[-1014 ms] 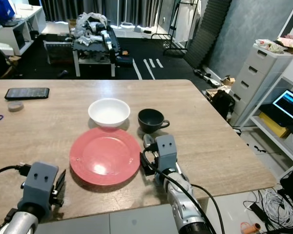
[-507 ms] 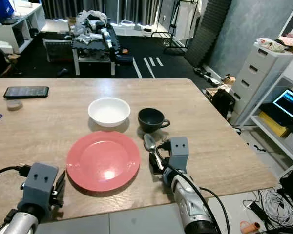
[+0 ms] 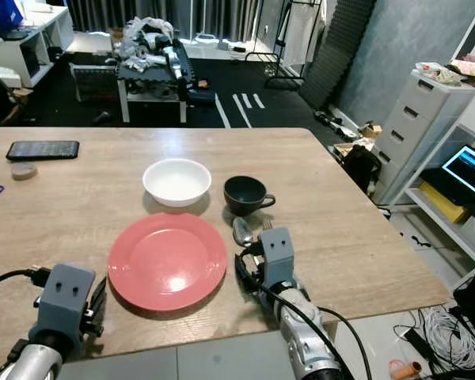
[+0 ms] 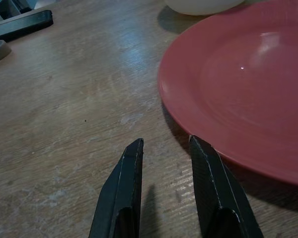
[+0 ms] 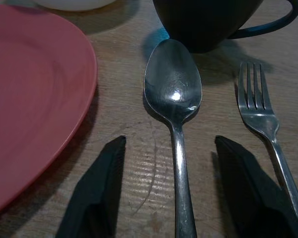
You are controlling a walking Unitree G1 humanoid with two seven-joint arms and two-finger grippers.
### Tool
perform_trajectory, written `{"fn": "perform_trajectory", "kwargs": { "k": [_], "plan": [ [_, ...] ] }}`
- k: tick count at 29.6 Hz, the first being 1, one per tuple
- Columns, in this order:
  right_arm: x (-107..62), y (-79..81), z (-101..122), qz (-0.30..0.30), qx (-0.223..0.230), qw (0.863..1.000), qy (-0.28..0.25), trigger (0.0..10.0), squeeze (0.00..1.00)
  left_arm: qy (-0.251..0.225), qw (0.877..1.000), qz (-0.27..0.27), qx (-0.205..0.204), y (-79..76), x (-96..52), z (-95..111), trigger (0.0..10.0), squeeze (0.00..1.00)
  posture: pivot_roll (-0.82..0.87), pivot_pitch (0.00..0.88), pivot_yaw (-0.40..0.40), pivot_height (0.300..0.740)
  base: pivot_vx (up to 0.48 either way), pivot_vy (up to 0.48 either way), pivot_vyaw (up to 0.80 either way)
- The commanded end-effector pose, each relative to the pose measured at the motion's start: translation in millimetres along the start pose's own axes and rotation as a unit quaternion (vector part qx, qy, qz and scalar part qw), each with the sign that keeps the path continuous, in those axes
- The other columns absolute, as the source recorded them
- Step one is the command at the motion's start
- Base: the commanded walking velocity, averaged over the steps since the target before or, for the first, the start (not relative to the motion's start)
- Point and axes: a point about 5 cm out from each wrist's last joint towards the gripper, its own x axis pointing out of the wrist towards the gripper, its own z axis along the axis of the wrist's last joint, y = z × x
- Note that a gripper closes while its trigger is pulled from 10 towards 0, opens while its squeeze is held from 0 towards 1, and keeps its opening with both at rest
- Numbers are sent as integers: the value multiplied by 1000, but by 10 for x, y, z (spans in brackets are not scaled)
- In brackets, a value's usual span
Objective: Setting the table
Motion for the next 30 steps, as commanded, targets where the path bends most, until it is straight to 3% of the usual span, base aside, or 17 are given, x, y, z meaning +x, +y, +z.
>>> {"fn": "perform_trajectory", "kwargs": {
  "k": [1, 14, 16, 22, 23, 25, 26, 27, 30],
  "plan": [
    [-81, -4, -324, -7, 13, 997, 73, 0, 0, 7, 1000, -3, 5, -22, -25, -21, 10000, 0, 102, 180, 12, 740, 0, 0, 0],
    [-41, -109, -257, -22, -11, 994, 109, 118, 0, 7, 1000, -2, 1, -40, -25, -22, 10000, 0, 95, 179, 2, 740, 0, 0, 0],
    [-12, -111, -185, -16, -20, 993, 114, 10000, 0, 7, 1000, -2, 1, -44, -26, -24, 10000, 0, 93, 180, -1, 740, 0, 0, 0],
    [23, -71, -50, 15, -51, 991, 122, 10000, 0, 8, 1000, 0, 0, -46, -26, -35, 10000, 0, 87, 181, -10, 740, 0, 0, 0],
    [21, -72, -50, 25, -62, 989, 129, 8510, 0, 8, 1000, 1, -1, -52, -26, -36, 10000, 0, 86, 182, -15, 740, 0, 0, 0],
    [19, -74, -54, 27, -65, 989, 131, 8510, 0, 8, 1000, 2, -1, -54, -27, -35, 10000, 0, 86, 182, -17, 740, 0, 0, 0],
    [16, -77, -61, 27, -65, 989, 132, 3176, 0, 9, 1000, 2, -2, -56, -27, -35, 10000, 0, 86, 182, -17, 740, 0, 0, 0],
    [13, -81, -65, 25, -61, 989, 132, 0, 0, 9, 1000, 2, -2, -57, -28, -34, 10000, 0, 86, 185, -20, 740, 0, 0, 0],
    [3, -77, -75, 19, -36, 991, 131, 0, 0, 10, 1000, 4, -4, -60, -33, -41, 10000, 0, 83, 187, -21, 740, 0, 0, 0]
  ]
}}
